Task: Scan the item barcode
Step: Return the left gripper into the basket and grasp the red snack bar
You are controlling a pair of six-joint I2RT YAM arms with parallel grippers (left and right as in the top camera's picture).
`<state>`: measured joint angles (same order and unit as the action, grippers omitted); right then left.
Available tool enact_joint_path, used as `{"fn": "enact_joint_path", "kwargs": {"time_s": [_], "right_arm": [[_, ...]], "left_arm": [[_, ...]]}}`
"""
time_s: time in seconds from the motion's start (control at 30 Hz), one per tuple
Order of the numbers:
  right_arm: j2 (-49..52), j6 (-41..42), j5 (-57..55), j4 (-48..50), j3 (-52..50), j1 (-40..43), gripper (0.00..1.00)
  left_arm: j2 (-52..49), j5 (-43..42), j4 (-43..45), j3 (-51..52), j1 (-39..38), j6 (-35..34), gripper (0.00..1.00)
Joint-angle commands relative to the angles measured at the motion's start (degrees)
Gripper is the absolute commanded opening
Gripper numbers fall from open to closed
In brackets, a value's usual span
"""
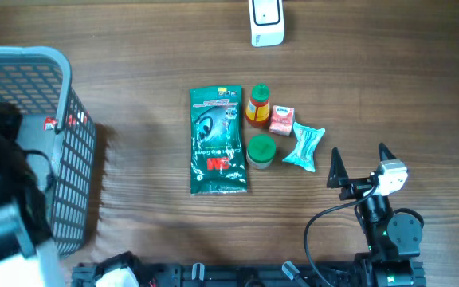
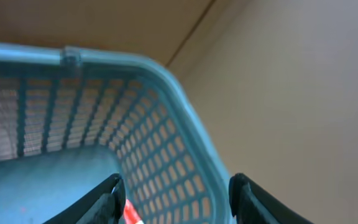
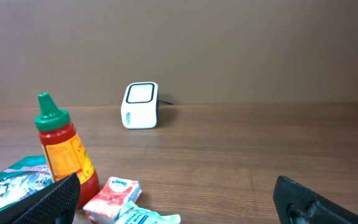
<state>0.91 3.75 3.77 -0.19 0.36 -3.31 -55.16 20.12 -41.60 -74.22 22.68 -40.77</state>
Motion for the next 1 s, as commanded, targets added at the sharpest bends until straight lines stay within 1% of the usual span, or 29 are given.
{"fn": "enact_joint_path", "kwargs": {"time_s": [0.0,0.07,0.17,0.23,0.33,0.47,0.5,0.6,0.73,0.97], "right_arm": [[-0.1,-0.6,-0.5,0.2,-0.1,-0.2,1.0],[-0.1,-0.6,-0.5,0.2,-0.1,-0.2,1.0],[-0.1,-0.6,-0.5,0.2,-0.1,-0.2,1.0],[-0.1,-0.6,-0.5,0.2,-0.1,-0.2,1.0],[-0.1,-0.6,-0.5,0.2,-0.1,-0.2,1.0],[-0.1,-0.6,-0.5,0.2,-0.1,-0.2,1.0],[-0.1,-0.6,-0.5,0.2,-0.1,-0.2,1.0],[-0.1,-0.6,-0.5,0.2,-0.1,-0.2,1.0],[-0.1,-0.6,-0.5,0.2,-0.1,-0.2,1.0],[-0.1,-0.6,-0.5,0.2,-0.1,-0.2,1.0]], "left_arm": [[-8.2,-24.2,-1.6,-0.1,12.2,-4.8,0.55],[-12.2,-30.7,-2.2,0.0,15.8,-6.6,0.53],[-20.9,-42.9,-2.2,0.0,20.2,-6.9,0.49],[-27.3,-47.1,-2.8,0.0,21.0,-7.9,0.46],[-33.9,-47.8,-3.0,0.0,20.6,-9.7,0.47],[-41.6,-47.8,-1.5,0.0,18.1,-10.8,0.62],[-43.4,-47.8,-0.7,0.0,17.3,-10.8,0.63],[-47.5,-47.7,0.9,0.0,15.6,-11.8,0.64],[-50.4,-47.5,1.4,0.1,14.3,-12.7,0.64],[-53.4,-46.0,3.3,1.3,13.5,-13.6,0.64]]}}
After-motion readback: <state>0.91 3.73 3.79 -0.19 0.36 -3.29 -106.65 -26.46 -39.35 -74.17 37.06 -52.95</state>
